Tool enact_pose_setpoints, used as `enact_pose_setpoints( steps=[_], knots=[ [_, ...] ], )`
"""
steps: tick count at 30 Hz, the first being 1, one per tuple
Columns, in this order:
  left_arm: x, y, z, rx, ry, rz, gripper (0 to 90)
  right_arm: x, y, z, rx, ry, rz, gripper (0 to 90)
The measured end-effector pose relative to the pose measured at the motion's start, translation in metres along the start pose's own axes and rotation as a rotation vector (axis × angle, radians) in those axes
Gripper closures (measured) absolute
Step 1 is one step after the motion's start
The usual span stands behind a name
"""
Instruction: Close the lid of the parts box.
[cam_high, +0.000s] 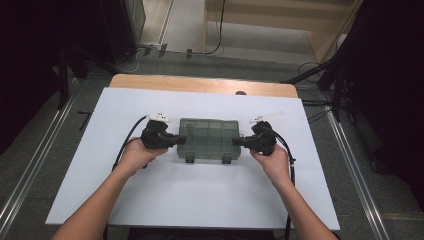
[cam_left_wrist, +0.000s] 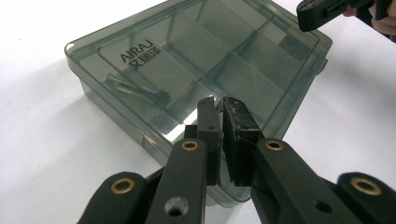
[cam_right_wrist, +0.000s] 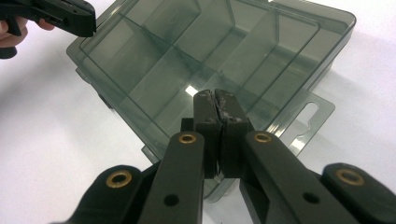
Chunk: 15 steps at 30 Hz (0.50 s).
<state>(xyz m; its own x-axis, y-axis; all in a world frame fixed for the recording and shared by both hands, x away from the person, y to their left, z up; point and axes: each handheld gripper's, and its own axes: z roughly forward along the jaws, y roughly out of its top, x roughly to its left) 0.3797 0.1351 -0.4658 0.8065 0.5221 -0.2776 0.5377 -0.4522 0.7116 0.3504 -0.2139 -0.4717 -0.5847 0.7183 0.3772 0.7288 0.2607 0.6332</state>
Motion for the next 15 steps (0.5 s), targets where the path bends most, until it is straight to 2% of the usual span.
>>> enact_pose_setpoints(
  steps=[4,8,10,11,13,15],
  knots=[
    [-0.0011,-0.0011,0.0033,0.019,-0.001,0.006,85.7,-0.0009,-0.0014,0.0045,0.024,-0.005,-0.023,90.0],
    [-0.0018,-0.0014,0.0036,0.020,-0.001,0.009,85.6,-0.0020,-0.0025,0.0048,0.015,0.001,-0.026,90.0],
    [-0.0017,-0.0016,0.0033,0.015,-0.016,-0.002,83.4,-0.0028,-0.0029,0.0050,0.004,0.016,-0.033,83.8],
    [-0.0019,-0.0016,0.0030,0.011,-0.029,-0.012,79.2,-0.0031,-0.0031,0.0051,-0.002,0.025,-0.036,82.3],
    [-0.0031,-0.0007,0.0010,0.006,-0.010,0.000,70.7,-0.0027,-0.0025,0.0049,-0.002,0.039,-0.035,75.4],
    [-0.0023,-0.0003,-0.0008,0.007,-0.019,-0.019,66.8,-0.0025,-0.0022,0.0048,-0.004,0.055,-0.037,68.4]
  ],
)
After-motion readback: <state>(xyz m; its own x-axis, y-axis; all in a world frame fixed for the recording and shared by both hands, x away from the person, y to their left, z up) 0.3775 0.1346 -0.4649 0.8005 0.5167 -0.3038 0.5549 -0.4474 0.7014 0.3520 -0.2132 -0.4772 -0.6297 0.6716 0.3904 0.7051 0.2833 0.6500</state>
